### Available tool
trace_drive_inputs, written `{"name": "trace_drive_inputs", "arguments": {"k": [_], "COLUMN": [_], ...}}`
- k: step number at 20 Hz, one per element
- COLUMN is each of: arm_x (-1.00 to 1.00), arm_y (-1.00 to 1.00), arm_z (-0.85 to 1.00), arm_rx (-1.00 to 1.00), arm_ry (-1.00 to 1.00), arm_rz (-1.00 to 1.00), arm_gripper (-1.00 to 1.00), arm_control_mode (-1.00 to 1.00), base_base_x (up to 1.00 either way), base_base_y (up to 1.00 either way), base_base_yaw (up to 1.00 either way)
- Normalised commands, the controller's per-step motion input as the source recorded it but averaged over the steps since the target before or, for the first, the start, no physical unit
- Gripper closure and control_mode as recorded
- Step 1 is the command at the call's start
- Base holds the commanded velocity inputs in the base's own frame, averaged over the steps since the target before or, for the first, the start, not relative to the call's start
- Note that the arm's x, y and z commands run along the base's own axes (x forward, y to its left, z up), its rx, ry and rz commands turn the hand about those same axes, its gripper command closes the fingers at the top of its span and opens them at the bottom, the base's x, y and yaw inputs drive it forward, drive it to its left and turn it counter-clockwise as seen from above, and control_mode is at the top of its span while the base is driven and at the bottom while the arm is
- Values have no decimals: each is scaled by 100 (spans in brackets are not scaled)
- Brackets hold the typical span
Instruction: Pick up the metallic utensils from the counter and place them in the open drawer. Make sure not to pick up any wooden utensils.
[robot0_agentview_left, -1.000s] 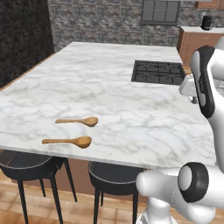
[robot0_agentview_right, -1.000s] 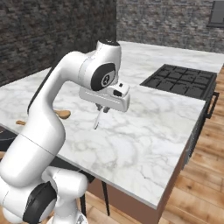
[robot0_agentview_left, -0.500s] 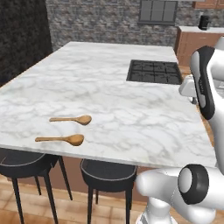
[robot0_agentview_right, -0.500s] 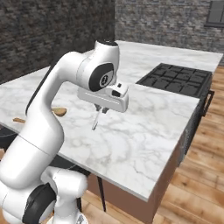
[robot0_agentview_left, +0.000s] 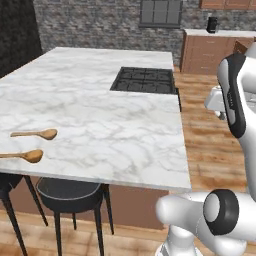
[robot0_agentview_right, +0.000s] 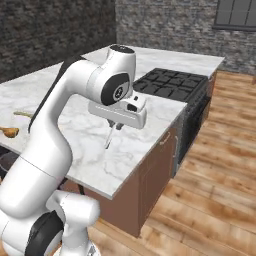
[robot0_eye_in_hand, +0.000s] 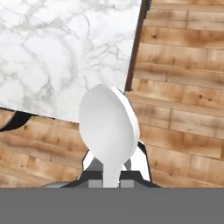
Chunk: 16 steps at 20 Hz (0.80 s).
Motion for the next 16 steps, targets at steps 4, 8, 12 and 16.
{"name": "trace_drive_inputs", "arguments": {"k": [4,8,12,16], "arm_x": [0,0,0,0], "arm_y": [0,0,0,0], "arm_z": [0,0,0,0], "arm_rx": [0,0,0,0], "arm_ry": [0,0,0,0], "arm_rz": [0,0,0,0], "arm_gripper": [100,100,100,100], "arm_control_mode": [100,100,100,100], "base_base_x": [19,33,49,61], "base_base_y": [-100,-100,-100,-100], "base_base_yaw": [-11,-14,-17,-17]}}
